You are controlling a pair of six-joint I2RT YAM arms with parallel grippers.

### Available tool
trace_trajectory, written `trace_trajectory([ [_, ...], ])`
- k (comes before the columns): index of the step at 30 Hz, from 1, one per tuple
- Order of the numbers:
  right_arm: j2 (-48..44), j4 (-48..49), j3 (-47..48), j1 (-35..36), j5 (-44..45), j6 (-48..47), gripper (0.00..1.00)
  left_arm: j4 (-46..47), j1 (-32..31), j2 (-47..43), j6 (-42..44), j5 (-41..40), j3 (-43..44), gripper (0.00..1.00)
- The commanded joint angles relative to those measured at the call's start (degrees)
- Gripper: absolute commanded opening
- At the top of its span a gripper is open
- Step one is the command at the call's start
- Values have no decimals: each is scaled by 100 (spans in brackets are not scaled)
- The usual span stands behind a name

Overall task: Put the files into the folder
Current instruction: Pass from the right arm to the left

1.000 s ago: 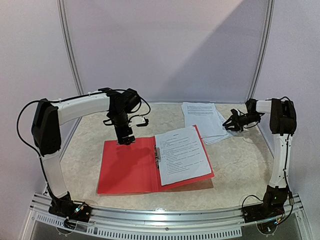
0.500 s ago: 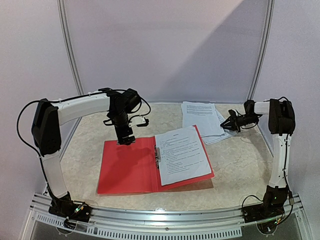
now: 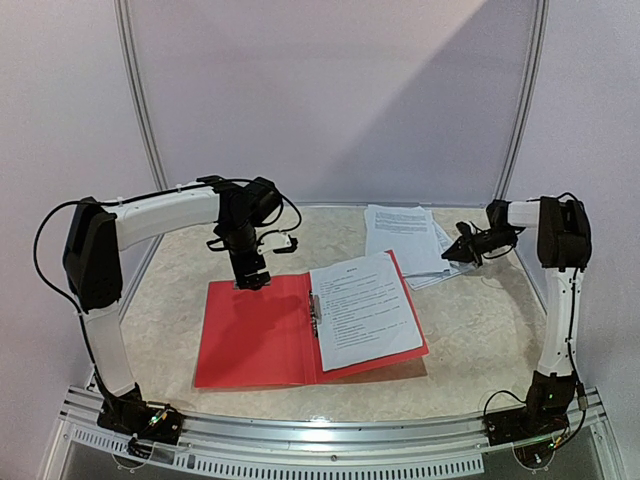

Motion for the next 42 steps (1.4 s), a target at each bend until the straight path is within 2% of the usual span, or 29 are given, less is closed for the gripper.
trace_trajectory([
  [1, -1169, -691, -53, 25, 989, -500, 0, 7, -75, -50, -5, -39, 105, 100],
  [5, -1855, -1207, -161, 132, 2165, -742, 0, -13, -89, -125, 8, -80, 130, 99],
  [8, -2311, -1576, -221, 427, 3563, -943, 0, -6, -96, -188, 46, -141, 149, 100],
  [11, -2614, -1949, -191, 1057, 4857, -1113, 0, -14, -97, -270, 61, -158, 160, 100],
  [15, -2811, -2332, -47, 1622, 5731, -1586, 0, -1, -106, -399, 71, -145, 107, 100],
  [22, -2950, -3011, 439, 1787, 8448, -964, 0, 51, -124, -608, 78, -107, -37, 100],
  [26, -2999, -3374, 952, 1778, 9511, -672, 0, 62, -141, -696, 96, -98, -59, 100],
  [31, -3417, -3067, 1092, 1925, 9665, -971, 0, 55, -158, -790, 96, -70, -60, 99],
  [35, -3763, -3057, 1342, 2040, 10323, -1041, 0, 19, -159, -854, 151, -85, -38, 100],
  [37, -3941, -2860, 1448, 2133, 10280, -1301, 0, -53, -159, -901, 207, -49, 34, 99],
  [39, -4203, -2594, 1450, 2406, 9866, -1727, 0, -164, -159, -974, 255, 79, 200, 100],
  [42, -4495, -2417, 1443, 2856, 8696, -2223, 0, -331, -114, -1161, 323, 476, 588, 100],
])
